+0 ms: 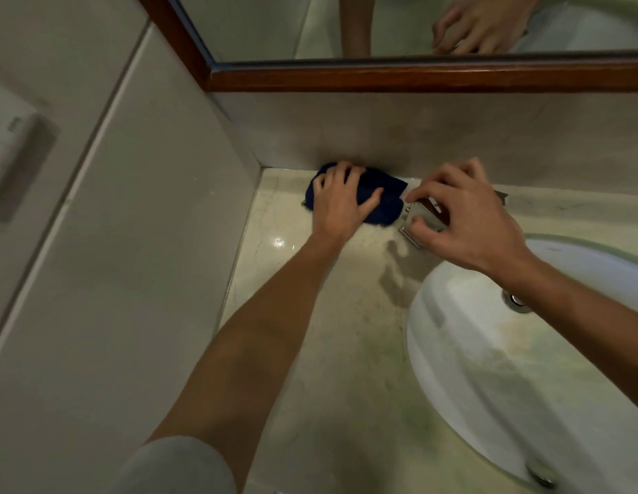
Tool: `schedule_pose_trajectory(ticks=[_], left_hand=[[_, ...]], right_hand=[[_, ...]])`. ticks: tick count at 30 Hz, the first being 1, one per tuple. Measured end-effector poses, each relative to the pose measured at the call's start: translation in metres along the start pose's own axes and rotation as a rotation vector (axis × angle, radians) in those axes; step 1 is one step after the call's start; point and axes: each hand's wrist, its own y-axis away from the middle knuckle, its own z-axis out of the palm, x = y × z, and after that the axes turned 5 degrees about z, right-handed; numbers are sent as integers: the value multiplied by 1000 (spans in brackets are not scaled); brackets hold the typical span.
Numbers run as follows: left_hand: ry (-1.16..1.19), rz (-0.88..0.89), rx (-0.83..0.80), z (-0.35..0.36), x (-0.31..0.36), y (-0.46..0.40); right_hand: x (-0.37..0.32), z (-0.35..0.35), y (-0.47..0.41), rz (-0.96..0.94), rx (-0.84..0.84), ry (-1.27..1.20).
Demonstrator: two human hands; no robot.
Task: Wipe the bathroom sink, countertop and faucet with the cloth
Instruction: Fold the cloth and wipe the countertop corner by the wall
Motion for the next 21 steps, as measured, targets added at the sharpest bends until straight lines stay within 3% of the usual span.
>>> schedule_pose_trajectory(ticks=[8, 14, 21], left_hand=[[-99, -140, -60, -39, -103, -6], [-168, -52, -221, -59, -113, -2], [-200, -127, -223, -84, -98, 86]], right_hand=[[0, 3, -1, -3, 21, -12], [-1, 0, -1, -2, 1, -7], [-2, -4, -3, -9, -11, -18]])
